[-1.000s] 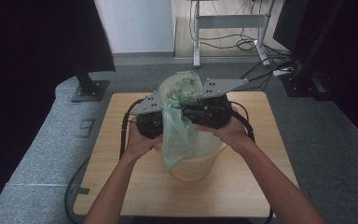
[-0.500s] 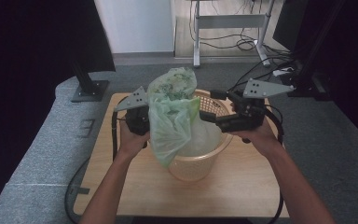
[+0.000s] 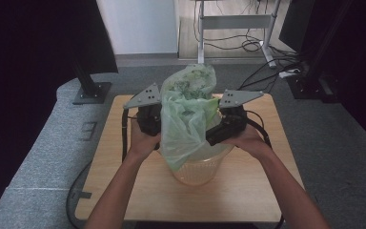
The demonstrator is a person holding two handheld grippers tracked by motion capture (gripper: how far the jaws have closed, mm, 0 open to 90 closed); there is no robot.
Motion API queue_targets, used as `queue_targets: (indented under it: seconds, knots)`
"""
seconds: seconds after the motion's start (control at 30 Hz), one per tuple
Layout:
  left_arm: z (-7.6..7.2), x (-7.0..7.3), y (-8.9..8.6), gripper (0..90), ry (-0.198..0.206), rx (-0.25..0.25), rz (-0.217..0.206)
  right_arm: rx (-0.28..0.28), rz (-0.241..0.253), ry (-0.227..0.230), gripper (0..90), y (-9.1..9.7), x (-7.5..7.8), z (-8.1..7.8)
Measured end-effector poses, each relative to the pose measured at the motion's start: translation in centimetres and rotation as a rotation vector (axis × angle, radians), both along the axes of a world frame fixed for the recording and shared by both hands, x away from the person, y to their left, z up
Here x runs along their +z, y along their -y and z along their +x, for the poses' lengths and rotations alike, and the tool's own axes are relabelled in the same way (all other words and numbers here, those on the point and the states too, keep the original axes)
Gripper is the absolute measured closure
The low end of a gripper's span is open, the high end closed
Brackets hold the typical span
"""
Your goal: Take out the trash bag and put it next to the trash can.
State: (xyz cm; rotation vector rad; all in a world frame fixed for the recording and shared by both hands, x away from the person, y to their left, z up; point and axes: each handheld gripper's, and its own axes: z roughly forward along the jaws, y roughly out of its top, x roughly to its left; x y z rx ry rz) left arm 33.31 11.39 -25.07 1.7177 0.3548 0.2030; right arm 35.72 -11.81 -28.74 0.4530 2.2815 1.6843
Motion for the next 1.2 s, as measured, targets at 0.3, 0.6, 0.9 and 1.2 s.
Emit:
queue_targets:
  seconds: [0.3,0.6,0.9,1.2]
  knots:
    - [-0.1,-0.5,-0.4,79.2,-0.004,0.012,-0.008,-0.02,-0.065,0.099,83.5,-1.3,0.1,-1.5]
    - [-0.3,-0.7,-2.1,29.8,0.033,0.226,0.077,-0.118,-0.031,0.122,88.7,1.1,1.3,-2.0]
    - [0.3,-1.1,-3.7,21.8,0.038,0.33,0.063,-0.158,0.011,0.098,88.8,2.5,1.4,-2.0]
    - [0.8,-1.8,-6.0,21.6,0.005,0.357,0.036,-0.19,0.052,0.087,88.9,4.3,2.0,-1.8]
